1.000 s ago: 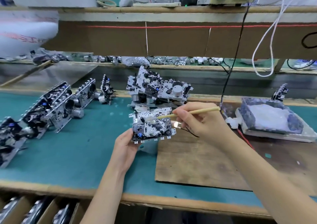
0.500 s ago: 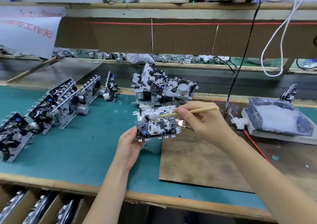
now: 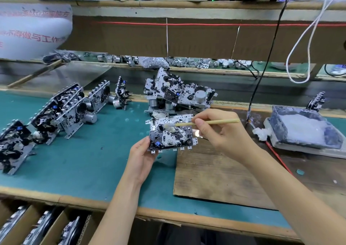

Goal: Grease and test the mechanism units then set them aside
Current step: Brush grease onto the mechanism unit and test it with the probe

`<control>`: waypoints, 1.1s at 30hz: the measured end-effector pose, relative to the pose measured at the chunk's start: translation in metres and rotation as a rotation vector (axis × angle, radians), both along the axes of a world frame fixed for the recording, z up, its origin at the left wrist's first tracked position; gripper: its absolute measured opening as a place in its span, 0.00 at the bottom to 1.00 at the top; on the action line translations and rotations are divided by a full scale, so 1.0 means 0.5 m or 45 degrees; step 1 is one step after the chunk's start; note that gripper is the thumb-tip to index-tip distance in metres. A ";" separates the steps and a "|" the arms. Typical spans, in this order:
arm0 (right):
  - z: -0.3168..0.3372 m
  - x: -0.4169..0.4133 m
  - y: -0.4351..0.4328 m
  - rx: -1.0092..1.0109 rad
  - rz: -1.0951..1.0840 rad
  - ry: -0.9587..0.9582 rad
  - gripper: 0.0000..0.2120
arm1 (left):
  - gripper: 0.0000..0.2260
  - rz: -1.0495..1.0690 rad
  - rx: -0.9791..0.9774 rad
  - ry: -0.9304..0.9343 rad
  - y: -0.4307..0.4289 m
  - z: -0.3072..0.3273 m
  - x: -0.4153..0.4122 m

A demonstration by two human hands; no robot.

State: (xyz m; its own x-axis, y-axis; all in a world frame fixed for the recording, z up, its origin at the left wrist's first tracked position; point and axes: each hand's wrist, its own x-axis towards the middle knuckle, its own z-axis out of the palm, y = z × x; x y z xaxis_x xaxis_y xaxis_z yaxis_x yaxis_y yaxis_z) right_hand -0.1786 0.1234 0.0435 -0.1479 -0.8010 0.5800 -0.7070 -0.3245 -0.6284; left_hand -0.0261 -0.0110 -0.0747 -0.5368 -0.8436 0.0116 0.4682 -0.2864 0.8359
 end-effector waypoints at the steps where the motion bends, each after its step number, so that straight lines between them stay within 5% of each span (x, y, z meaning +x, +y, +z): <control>1: 0.000 0.000 -0.002 0.001 0.001 0.010 0.06 | 0.20 -0.003 0.003 0.001 0.000 0.001 0.000; 6: -0.001 -0.001 -0.002 -0.058 -0.017 -0.004 0.08 | 0.20 0.004 0.018 0.005 0.001 0.002 -0.001; 10: -0.001 0.004 -0.009 -0.166 -0.007 0.210 0.13 | 0.18 -0.006 0.008 0.010 0.003 0.005 0.000; 13: -0.015 0.009 -0.034 0.108 -0.053 0.674 0.18 | 0.17 -0.025 -0.023 0.033 0.006 0.007 0.000; 16: -0.036 0.011 -0.066 0.646 -0.171 1.138 0.38 | 0.14 -0.027 -0.034 0.051 0.007 0.008 0.002; 18: -0.040 0.015 -0.083 0.728 -0.188 1.249 0.45 | 0.13 -0.015 -0.013 0.046 0.007 0.009 0.003; 29: -0.017 0.021 -0.082 0.553 -0.105 1.014 0.42 | 0.19 -0.009 -0.018 0.108 0.007 0.010 0.003; 33: -0.003 0.019 -0.049 -0.052 -0.007 0.610 0.15 | 0.22 0.042 0.023 0.109 0.001 0.005 0.002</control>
